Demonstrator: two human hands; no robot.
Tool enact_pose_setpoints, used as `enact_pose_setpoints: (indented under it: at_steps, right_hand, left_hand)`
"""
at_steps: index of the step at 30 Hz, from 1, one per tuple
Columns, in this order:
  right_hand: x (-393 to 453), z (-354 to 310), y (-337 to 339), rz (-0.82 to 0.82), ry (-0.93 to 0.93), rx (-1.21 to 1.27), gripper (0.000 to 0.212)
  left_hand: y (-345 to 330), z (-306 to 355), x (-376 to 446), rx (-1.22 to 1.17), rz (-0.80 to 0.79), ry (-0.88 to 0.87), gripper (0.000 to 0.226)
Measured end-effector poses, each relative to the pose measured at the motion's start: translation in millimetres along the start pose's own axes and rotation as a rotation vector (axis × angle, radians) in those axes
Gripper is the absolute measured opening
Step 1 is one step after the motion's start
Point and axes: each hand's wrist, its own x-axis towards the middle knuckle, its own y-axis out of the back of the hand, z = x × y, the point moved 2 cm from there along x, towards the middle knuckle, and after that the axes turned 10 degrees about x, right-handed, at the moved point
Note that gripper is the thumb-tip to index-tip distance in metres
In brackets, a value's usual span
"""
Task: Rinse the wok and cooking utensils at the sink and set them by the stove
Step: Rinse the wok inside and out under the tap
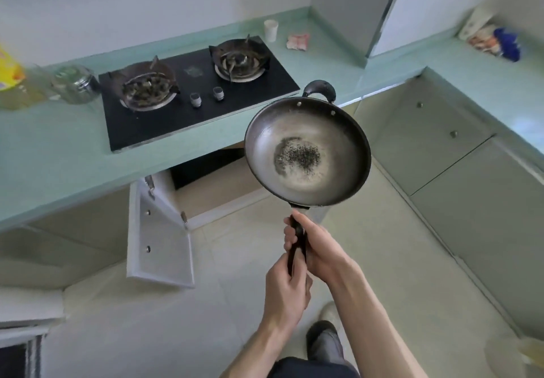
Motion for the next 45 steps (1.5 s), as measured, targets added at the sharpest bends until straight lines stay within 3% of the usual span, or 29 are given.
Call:
enact_pose_setpoints:
  at_steps: [5, 12, 17, 21, 24, 29, 34, 45]
  right_hand:
    - [-6, -47, 31, -0.062, -0.094, 0.246, 0.023]
    - [-13, -124, 88, 0.021, 0.133, 0.058, 0.032]
    - [-18, -183, 135, 0.084, 0.250, -0.057, 0.032]
    - [-24, -226, 170, 0.120, 0.312, -0.147, 0.038]
    - [-26, -253, 188, 0.139, 0.355, -0.188, 0.041]
    - [-24, -286, 215, 0.141, 0.379, -0.052, 0.038]
    - [-22, -320, 234, 0.166, 0.385, 0.118, 0.029]
    - [9, -442, 280, 0.212, 0.378, 0.439, 0.020]
  left_hand:
    - [-48, 14, 4, 0.072, -0.034, -0.056, 0.040]
    - [-137, 42, 25, 0.145, -0.168, -0.042, 0.040]
    - [-197, 62, 49, 0.110, -0.399, 0.030, 0.031]
    - [-245, 75, 72, -0.013, -0.554, 0.191, 0.016]
    - [-281, 82, 79, -0.005, -0.485, 0.238, 0.018]
    - [-328, 93, 87, 0.161, -0.352, 0.065, 0.032]
    - [-362, 101, 109, 0.232, -0.397, -0.040, 0.037]
    - [-453, 151, 196, 0.337, -0.596, -0.100, 0.037]
